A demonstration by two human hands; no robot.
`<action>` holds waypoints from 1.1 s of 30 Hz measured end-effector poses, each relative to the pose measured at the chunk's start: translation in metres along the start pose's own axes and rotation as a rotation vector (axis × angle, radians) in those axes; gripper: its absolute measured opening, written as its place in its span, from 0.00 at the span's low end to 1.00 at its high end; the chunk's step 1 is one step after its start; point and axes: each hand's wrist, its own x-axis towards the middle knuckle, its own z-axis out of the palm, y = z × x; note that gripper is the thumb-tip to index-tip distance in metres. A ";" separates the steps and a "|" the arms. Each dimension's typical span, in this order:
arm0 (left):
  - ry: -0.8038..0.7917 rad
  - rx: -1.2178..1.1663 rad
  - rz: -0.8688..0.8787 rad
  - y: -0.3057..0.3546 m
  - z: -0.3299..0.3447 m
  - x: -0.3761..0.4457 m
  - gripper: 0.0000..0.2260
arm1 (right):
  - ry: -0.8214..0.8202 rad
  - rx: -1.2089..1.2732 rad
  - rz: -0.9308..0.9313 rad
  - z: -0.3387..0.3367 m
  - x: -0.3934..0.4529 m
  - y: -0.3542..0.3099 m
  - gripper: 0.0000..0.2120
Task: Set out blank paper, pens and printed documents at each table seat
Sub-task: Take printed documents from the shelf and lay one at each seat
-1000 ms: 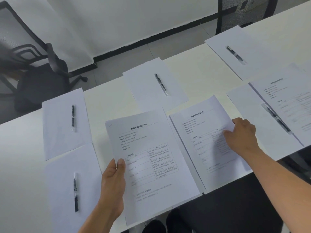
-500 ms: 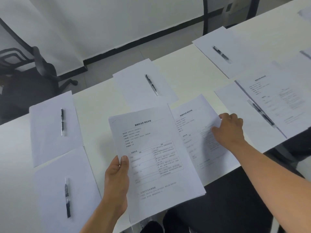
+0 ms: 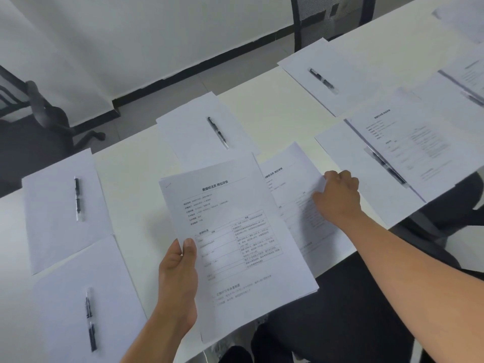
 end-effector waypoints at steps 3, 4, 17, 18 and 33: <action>0.001 -0.013 0.001 0.000 -0.001 -0.002 0.13 | 0.014 -0.030 -0.022 -0.002 -0.002 -0.003 0.26; 0.002 -0.018 0.001 0.001 -0.002 -0.002 0.13 | 0.032 -0.034 -0.039 -0.003 -0.003 -0.004 0.26; 0.099 -0.032 0.027 0.017 -0.069 -0.019 0.13 | -0.390 0.762 -0.298 -0.021 -0.143 -0.120 0.10; 0.105 -0.037 0.030 0.018 -0.076 -0.021 0.14 | -0.405 0.770 -0.304 -0.018 -0.151 -0.128 0.08; 0.221 -0.182 0.018 -0.014 -0.224 -0.051 0.14 | -0.434 0.604 -0.510 0.044 -0.252 -0.226 0.06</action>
